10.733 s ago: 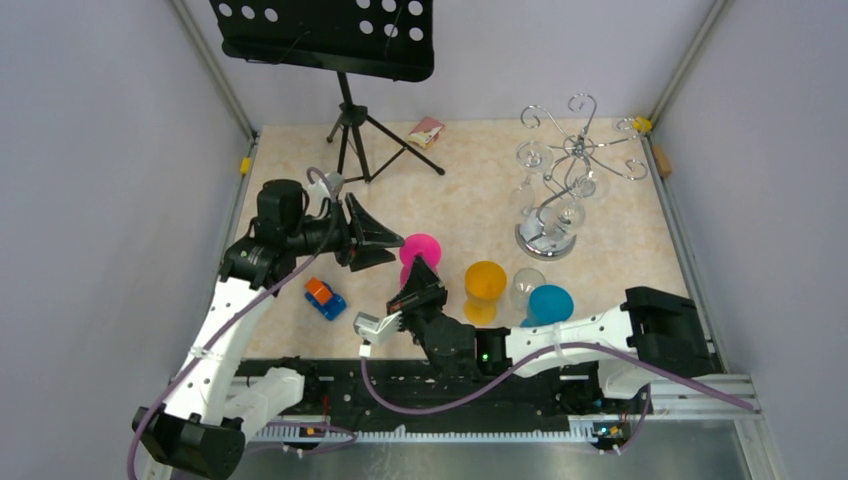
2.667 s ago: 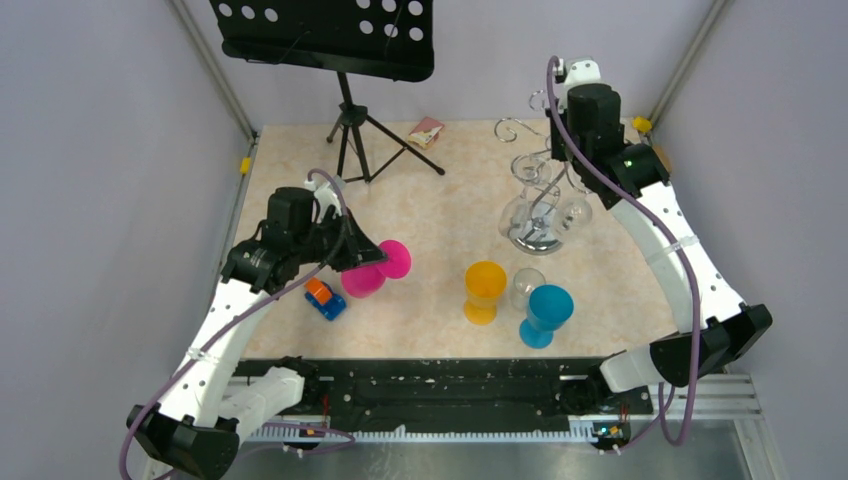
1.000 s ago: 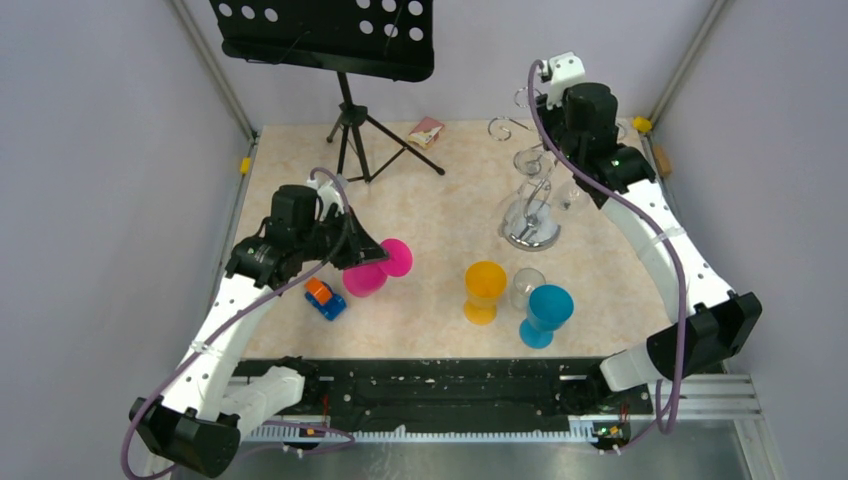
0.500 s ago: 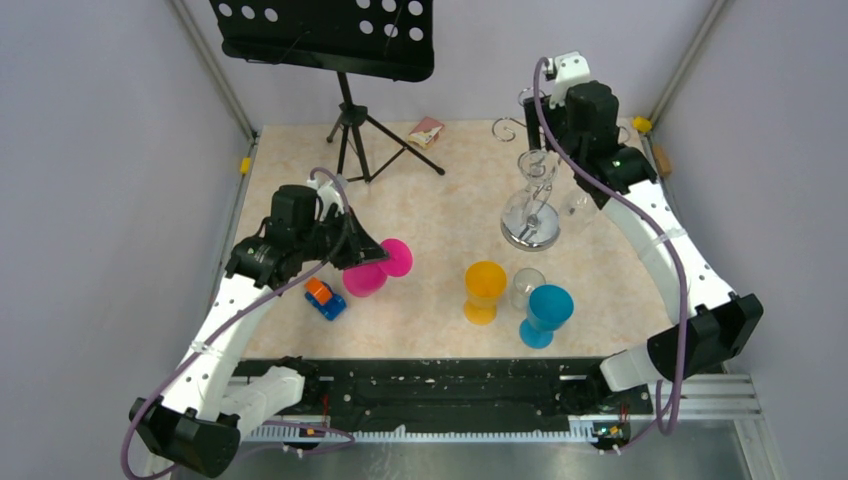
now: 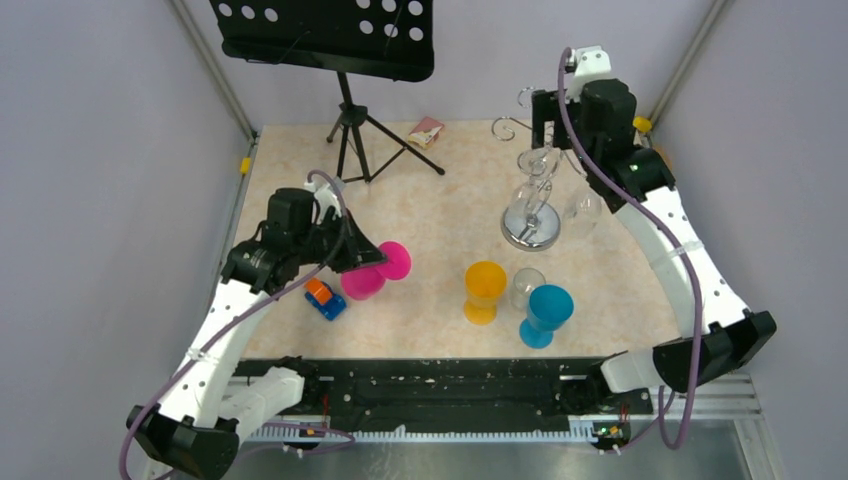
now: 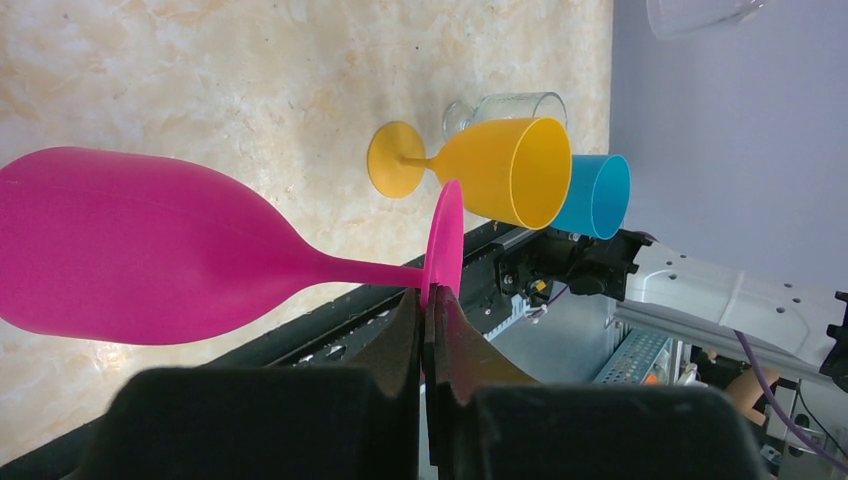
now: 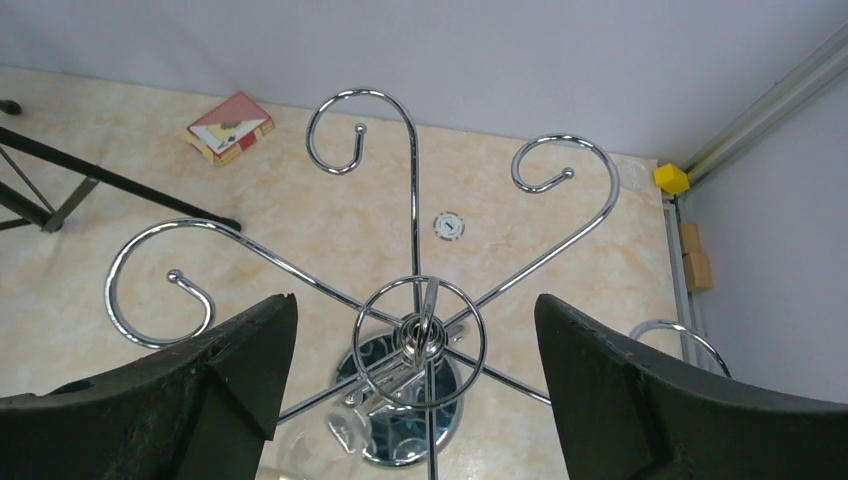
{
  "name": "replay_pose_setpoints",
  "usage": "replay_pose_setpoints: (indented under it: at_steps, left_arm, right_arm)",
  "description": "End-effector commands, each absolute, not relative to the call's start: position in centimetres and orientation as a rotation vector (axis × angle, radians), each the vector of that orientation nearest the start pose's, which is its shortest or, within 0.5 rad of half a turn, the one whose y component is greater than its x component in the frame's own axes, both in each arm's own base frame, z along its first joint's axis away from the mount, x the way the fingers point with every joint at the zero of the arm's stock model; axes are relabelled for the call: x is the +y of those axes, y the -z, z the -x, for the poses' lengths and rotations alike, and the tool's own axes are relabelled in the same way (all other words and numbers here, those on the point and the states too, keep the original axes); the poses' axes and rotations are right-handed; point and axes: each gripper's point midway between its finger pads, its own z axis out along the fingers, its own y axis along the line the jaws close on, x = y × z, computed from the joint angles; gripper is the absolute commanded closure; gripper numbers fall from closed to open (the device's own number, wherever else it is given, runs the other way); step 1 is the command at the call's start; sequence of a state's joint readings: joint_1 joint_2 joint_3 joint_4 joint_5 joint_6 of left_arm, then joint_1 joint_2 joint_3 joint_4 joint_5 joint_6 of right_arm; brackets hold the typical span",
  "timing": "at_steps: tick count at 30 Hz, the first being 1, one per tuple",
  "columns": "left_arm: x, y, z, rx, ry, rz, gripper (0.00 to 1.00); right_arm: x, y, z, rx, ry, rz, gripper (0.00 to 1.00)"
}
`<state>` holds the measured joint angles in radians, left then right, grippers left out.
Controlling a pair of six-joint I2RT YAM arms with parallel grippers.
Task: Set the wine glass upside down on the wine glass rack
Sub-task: Turn the wine glass upside down at the wine rack.
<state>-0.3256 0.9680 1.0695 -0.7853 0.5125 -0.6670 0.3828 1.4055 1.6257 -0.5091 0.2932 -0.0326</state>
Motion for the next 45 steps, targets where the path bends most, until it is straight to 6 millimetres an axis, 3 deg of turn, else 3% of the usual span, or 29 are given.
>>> replay_pose_setpoints:
  at_steps: [1, 13, 17, 20, 30, 35, 41, 45]
  left_arm:
    - [-18.6, -27.3, -19.9, 2.336, 1.126, 0.064, 1.0]
    - [-19.4, -27.5, -16.8, 2.339, 1.294, 0.093, 1.0]
    - [-19.8, -27.4, -15.8, 2.327, 1.372, 0.096, 1.0]
    - [-20.1, -27.5, -15.1, 2.306, 1.433, 0.085, 1.0]
    - [-19.9, -27.1, -14.8, 2.251, 1.48, 0.178, 1.0]
    - [-20.4, -27.9, -15.3, 2.232, 1.529, 0.21, 1.0]
    - [-20.4, -28.4, -15.8, 2.25, 1.518, 0.232, 1.0]
    - [-20.7, -28.8, -16.4, 2.246, 1.522, 0.236, 1.0]
  right_arm:
    - [9.4, -44.3, -38.5, 1.69, -0.034, 0.045, 0.1]
    - [9.1, -47.0, -33.1, 1.653, -0.243, -0.087, 0.05]
    - [9.2, -47.0, -30.7, 1.654, -0.336, -0.131, 0.05]
    - [9.4, -45.8, -29.2, 1.671, -0.401, -0.158, 0.05]
    - [12.6, -37.7, -26.0, 1.867, -0.65, -0.171, 0.05]
    - [13.0, -36.1, -25.1, 1.931, -0.669, -0.149, 0.05]
    - [11.1, -34.8, -24.5, 1.964, -0.568, -0.22, 0.04]
    - [11.0, -34.9, -23.4, 1.918, -0.627, -0.258, 0.01]
